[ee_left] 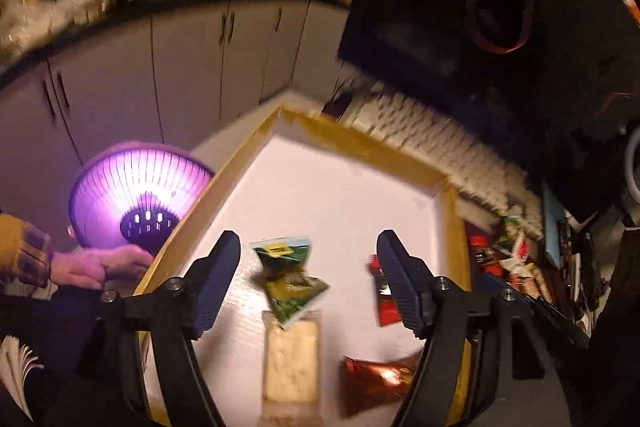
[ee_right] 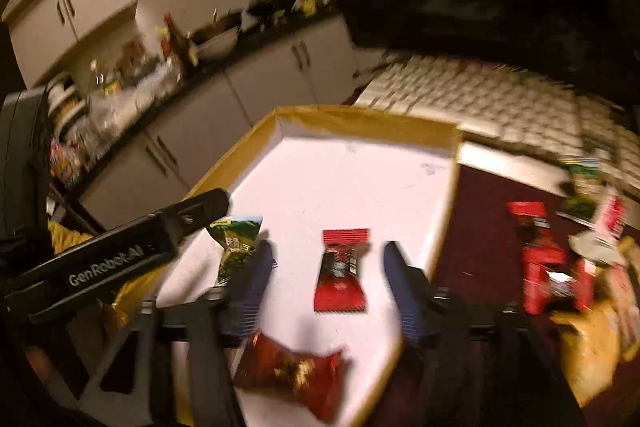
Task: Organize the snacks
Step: 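Carry both items over the tray and open both tools to release them, then grasp the gold chip bag with the left tool while the right tool grasps the cracker pack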
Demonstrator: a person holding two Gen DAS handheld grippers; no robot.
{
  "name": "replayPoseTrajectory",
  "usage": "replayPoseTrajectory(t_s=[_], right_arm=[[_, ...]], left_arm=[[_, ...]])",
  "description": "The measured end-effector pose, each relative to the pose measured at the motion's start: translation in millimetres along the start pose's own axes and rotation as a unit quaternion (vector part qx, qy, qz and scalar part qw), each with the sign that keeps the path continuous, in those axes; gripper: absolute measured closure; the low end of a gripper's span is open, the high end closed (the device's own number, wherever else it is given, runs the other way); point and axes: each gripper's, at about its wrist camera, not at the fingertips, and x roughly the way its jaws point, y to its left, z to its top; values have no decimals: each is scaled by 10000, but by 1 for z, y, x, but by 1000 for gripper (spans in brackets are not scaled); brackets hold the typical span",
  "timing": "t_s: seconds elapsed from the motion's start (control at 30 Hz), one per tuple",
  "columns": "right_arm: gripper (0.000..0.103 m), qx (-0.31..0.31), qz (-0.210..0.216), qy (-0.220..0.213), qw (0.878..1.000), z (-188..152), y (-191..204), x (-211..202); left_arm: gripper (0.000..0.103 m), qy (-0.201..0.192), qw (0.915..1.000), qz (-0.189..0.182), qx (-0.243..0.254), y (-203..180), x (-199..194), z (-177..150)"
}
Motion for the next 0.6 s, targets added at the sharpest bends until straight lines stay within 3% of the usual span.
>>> replayPoseTrajectory(t_s=[0.13, 0.27, 0.37, 0.5, 0.6], right_arm=[[35, 241, 40, -267, 9993, -14, -24, -42], [34, 497, 28, -252, 9984, -34, -56, -74], [34, 645, -186, -244, 9974, -47, -84, -94], [34, 901, -639, -306, 9934, -63, -121, -121], [34, 1174, -723, -323, 9899, -69, -147, -136]], left_arm=[[25, -94, 9997, -220, 70, -23, -21, -16], [25, 132, 9964, -830, 52, -49, -30, -35], [25, 240, 9930, -1084, 408, -76, -34, -45], [25, 387, 9873, -1457, 511, -100, -36, -56], [25, 542, 9821, -1608, 817, -122, -35, -67]])
